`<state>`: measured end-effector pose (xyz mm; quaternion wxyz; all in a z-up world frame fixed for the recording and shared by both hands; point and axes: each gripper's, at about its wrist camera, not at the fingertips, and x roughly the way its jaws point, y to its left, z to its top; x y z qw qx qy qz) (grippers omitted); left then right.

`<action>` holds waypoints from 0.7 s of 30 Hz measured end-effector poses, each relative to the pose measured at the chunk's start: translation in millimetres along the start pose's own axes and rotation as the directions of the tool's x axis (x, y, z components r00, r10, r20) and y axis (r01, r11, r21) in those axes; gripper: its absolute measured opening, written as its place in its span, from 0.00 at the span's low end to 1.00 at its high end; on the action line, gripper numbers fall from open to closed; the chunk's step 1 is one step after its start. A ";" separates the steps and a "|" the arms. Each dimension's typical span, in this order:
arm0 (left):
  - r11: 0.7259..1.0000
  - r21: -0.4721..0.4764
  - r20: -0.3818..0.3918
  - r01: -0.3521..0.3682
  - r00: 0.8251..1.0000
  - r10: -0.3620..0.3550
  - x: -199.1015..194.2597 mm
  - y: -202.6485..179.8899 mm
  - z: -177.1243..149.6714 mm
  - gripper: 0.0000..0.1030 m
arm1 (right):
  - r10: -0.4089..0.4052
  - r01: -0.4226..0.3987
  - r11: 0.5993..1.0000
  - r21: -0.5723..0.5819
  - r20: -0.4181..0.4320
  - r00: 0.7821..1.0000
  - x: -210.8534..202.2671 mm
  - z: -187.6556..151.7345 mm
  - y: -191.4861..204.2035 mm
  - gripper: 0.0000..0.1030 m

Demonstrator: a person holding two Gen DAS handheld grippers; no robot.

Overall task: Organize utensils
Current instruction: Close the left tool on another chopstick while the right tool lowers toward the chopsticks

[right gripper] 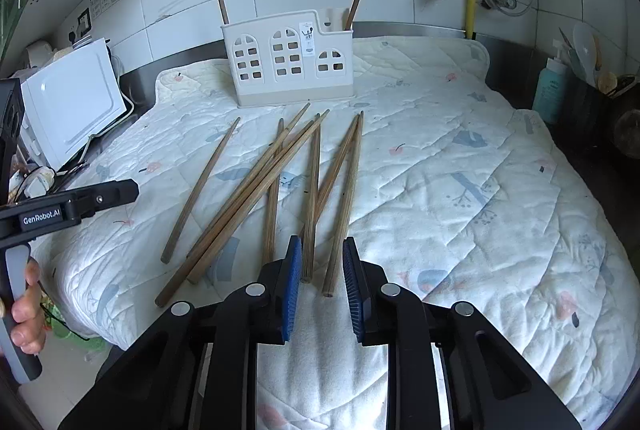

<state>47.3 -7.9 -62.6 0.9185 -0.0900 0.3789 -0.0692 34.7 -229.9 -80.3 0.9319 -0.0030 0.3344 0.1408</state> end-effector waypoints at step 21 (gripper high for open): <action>0.998 0.011 -0.071 0.063 0.996 -0.062 29.4 -28.8 -13.4 0.42 | 0.080 -0.078 0.996 0.051 -0.028 0.996 27.1 4.0 -4.1 0.12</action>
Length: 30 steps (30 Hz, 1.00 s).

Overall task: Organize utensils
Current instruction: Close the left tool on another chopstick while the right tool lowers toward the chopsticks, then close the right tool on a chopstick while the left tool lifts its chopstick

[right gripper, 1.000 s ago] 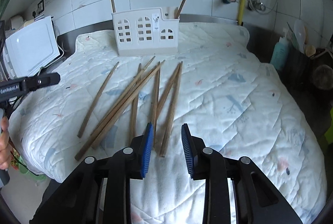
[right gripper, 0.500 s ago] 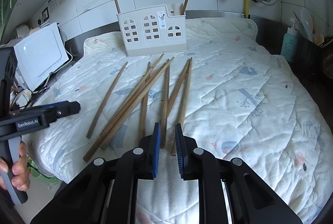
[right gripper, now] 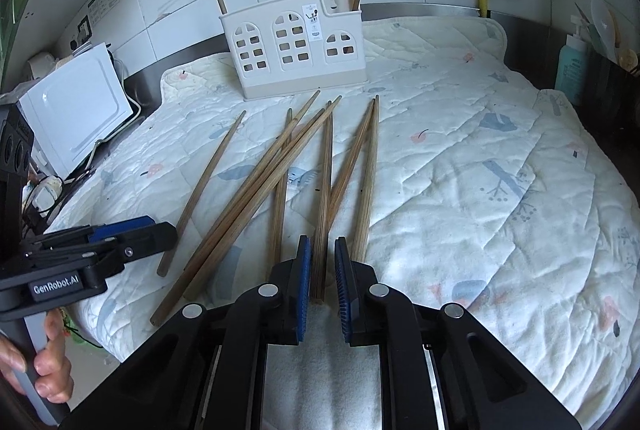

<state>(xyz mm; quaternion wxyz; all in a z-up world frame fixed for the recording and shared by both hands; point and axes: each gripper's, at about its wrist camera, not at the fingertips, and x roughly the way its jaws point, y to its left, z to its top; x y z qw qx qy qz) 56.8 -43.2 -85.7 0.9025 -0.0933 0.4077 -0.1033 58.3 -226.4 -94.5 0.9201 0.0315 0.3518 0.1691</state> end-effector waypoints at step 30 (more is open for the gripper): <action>0.999 -0.006 -0.029 -0.052 0.998 0.052 12.8 8.2 16.7 0.05 | -0.025 0.028 0.999 -0.019 0.124 0.992 -37.9 17.3 5.9 0.07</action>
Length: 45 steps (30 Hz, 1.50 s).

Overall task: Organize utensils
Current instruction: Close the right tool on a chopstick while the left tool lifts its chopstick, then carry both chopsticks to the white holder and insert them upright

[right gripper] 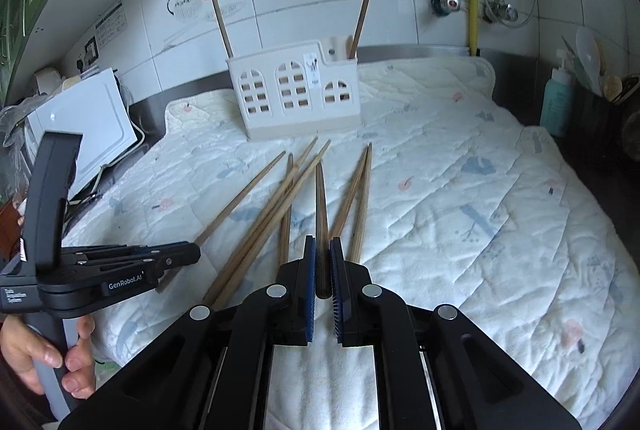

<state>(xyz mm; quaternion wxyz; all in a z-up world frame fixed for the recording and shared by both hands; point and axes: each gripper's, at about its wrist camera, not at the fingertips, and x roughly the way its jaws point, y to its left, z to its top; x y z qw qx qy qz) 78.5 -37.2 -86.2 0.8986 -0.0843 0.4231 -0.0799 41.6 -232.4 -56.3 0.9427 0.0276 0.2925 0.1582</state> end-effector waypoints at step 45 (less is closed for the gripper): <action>0.981 0.179 0.328 0.068 0.936 -0.125 -106.8 -12.4 158.0 0.05 | 0.122 -0.090 0.944 -0.316 0.083 0.989 -32.7 251.2 27.1 0.06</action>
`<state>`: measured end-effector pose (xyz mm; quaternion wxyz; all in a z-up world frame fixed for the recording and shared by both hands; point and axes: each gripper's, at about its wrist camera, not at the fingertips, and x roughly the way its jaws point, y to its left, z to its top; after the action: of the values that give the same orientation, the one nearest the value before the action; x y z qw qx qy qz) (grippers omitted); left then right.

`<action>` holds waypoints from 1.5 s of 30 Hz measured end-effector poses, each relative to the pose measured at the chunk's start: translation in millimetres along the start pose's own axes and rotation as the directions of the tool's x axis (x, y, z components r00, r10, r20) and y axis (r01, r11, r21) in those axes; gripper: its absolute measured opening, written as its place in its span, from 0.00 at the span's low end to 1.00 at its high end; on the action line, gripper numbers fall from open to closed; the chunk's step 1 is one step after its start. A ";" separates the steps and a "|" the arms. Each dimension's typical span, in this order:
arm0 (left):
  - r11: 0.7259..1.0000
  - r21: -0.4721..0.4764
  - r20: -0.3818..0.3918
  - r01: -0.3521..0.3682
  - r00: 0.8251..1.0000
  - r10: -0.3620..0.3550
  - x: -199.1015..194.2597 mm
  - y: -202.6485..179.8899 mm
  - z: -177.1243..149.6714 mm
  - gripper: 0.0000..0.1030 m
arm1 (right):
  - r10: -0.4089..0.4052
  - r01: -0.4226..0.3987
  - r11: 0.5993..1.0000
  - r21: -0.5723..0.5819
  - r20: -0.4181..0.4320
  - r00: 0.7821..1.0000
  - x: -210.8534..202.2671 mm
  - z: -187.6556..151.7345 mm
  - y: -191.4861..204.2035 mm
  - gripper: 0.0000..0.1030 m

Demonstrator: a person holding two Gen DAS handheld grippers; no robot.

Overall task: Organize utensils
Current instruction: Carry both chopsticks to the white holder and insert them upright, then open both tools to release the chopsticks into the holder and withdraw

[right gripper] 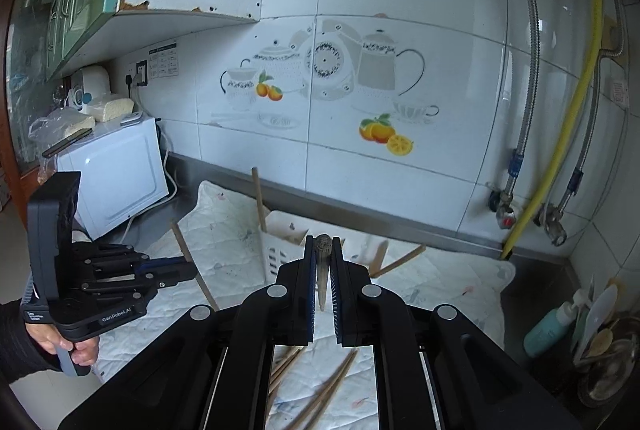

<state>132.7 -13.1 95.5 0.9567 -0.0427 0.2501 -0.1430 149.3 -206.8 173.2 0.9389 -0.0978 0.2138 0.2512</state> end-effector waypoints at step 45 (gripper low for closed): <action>0.984 -0.015 0.168 -0.176 0.970 0.176 54.0 20.7 113.9 0.19 | -0.064 0.069 0.993 0.098 -0.055 0.996 90.9 10.8 -55.7 0.22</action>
<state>238.9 -8.1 166.4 0.9833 -0.0322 0.1711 -0.0534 252.8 -212.2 146.1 0.9447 -0.0645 0.2468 0.2062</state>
